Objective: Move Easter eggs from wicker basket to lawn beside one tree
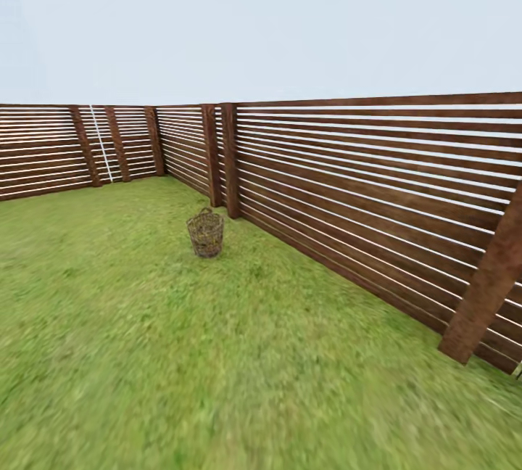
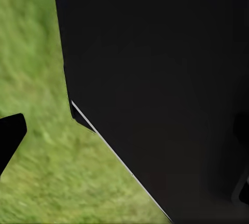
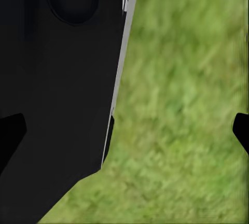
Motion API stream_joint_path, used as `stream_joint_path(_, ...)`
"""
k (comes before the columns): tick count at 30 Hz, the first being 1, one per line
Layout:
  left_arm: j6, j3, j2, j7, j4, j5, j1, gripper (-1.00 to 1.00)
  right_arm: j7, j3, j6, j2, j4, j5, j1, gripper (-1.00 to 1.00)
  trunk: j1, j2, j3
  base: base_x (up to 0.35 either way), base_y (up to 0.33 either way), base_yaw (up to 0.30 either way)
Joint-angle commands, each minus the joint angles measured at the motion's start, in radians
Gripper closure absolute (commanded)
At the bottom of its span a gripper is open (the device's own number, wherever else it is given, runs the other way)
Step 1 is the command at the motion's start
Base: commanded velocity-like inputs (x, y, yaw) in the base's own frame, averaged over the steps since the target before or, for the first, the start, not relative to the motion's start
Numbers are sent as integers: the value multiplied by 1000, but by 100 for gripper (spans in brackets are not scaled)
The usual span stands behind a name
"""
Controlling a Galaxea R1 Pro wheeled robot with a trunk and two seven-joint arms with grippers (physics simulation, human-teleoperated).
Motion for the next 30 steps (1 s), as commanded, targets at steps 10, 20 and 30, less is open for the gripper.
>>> stream_joint_path(10,1,0,0,-1,-3,0,1,-100,-2,2,0,0,-2,7,1,-100,1,0,-1,326,-109,17)
stream_joint_path(20,1,0,0,-1,-3,0,1,-100,-3,2,0,1,-2,6,1,-100,1,0,-1,326,-110,233)
stream_joint_path(30,1,0,0,-1,-2,0,1,-100,-3,2,0,1,-2,6,1,-100,1,0,-1,326,-110,258)
